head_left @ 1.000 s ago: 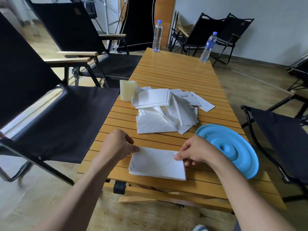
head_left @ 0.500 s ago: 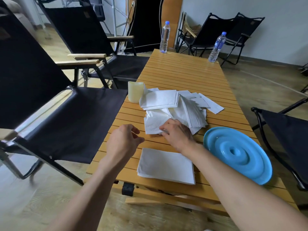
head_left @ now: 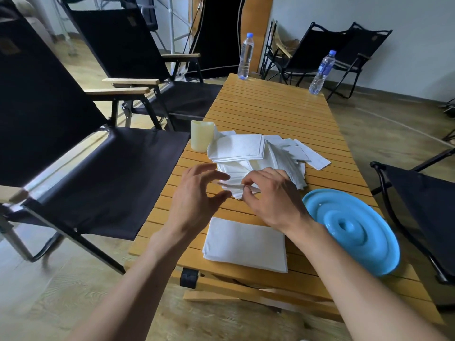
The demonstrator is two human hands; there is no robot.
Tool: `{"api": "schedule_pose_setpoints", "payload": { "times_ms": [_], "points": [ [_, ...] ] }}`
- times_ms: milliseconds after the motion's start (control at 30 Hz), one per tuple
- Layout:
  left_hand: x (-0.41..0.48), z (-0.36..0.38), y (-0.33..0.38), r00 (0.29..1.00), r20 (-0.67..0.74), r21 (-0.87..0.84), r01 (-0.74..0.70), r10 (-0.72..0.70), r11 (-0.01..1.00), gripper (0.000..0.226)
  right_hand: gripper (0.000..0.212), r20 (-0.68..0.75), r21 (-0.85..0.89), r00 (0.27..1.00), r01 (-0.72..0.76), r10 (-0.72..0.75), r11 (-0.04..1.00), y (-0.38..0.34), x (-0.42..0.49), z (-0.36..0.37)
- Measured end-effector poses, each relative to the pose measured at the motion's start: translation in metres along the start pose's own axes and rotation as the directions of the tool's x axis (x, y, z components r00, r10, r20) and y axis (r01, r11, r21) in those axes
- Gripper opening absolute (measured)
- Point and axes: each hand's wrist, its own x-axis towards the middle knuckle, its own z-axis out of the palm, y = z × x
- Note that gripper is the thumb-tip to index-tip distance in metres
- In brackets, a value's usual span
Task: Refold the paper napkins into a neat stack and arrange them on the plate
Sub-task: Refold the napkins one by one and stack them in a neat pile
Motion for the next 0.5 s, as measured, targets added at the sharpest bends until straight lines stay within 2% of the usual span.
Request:
{"api": "schedule_pose_setpoints", "payload": {
  "times_ms": [67, 133, 200, 267, 333, 367, 433, 500],
  "points": [
    [0.001, -0.005, 0.007, 0.999, -0.021, -0.120, -0.037, 0.034, 0.992, 0.020, 0.004, 0.002, 0.026, 1.000, -0.021, 0.021, 0.999, -0.005, -0.007, -0.011],
    [0.002, -0.010, 0.012, 0.999, 0.034, -0.317, 0.043, -0.033, 0.948, 0.014, 0.009, 0.069, 0.164, 0.978, -0.204, 0.195, 0.965, -0.003, -0.012, -0.021],
    [0.003, -0.015, 0.011, 0.984, 0.130, -0.408, 0.165, -0.122, 0.898, 0.013, 0.013, 0.183, 0.374, 0.908, -0.418, 0.377, 0.828, 0.004, -0.016, -0.031],
    [0.002, -0.016, 0.005, 0.948, 0.245, -0.412, 0.291, -0.202, 0.864, 0.011, 0.009, 0.339, 0.501, 0.821, -0.571, 0.460, 0.650, 0.015, -0.020, -0.039],
    [0.000, -0.015, -0.002, 0.902, 0.321, -0.366, 0.400, -0.290, 0.840, 0.014, 0.009, 0.533, 0.500, 0.700, -0.713, 0.475, 0.491, 0.024, -0.027, -0.044],
    [-0.001, -0.014, -0.005, 0.869, 0.364, -0.328, 0.457, -0.336, 0.827, 0.017, 0.011, 0.606, 0.459, 0.639, -0.767, 0.473, 0.448, 0.028, -0.030, -0.045],
    [-0.002, -0.014, -0.007, 0.777, 0.465, -0.231, 0.569, -0.423, 0.789, 0.013, 0.015, 0.688, 0.347, 0.540, -0.832, 0.486, 0.433, 0.031, -0.035, -0.044],
    [-0.003, -0.012, -0.007, 0.695, 0.527, -0.132, 0.636, -0.489, 0.761, 0.013, 0.020, 0.714, 0.247, 0.481, -0.853, 0.509, 0.461, 0.032, -0.039, -0.041]
  ]
}}
